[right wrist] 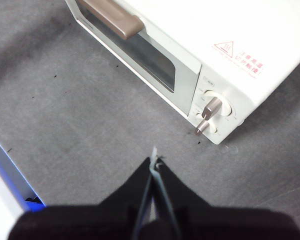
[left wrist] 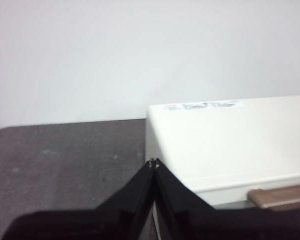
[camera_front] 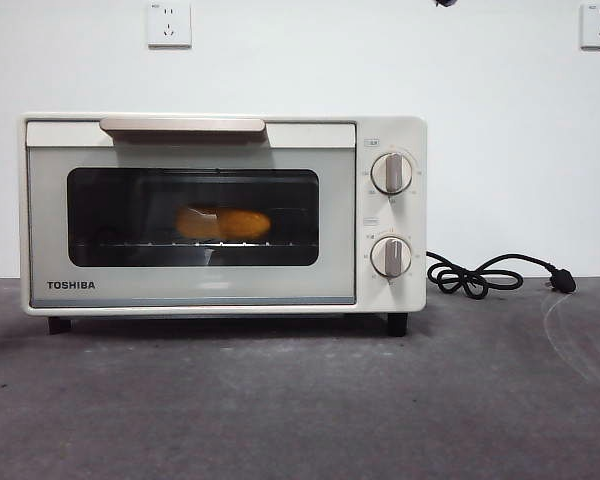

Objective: Take the corn from the table,put the corn in the oven

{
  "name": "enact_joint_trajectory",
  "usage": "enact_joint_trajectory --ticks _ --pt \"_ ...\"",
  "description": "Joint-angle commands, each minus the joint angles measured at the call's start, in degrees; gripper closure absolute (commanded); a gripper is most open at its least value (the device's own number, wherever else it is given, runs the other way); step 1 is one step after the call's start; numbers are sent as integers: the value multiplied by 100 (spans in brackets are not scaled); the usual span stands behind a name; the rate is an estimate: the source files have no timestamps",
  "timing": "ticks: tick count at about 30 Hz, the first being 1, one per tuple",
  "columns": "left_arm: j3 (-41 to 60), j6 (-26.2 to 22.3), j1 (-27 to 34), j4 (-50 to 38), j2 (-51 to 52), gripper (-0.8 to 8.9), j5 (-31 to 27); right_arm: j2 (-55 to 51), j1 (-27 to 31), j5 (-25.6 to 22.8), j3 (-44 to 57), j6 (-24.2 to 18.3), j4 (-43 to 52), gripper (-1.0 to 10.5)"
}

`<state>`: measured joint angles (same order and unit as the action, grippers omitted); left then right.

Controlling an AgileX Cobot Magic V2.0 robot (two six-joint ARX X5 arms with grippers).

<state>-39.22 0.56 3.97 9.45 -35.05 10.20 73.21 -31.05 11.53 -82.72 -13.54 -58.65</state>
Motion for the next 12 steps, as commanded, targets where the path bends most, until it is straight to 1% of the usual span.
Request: enact_joint_trajectory --ticks 1,6,8,12 --pt "15 -177 -44 247 271 817 28 2 2 -2 26 -33 37 958" --pt "85 -431 -114 603 605 817 24 2 2 -4 26 -33 37 958" --pt "264 -533 -140 490 741 817 26 2 2 -2 26 -31 37 958" --pt "1025 -527 -201 -33 1209 817 28 2 2 -2 26 -33 37 958"
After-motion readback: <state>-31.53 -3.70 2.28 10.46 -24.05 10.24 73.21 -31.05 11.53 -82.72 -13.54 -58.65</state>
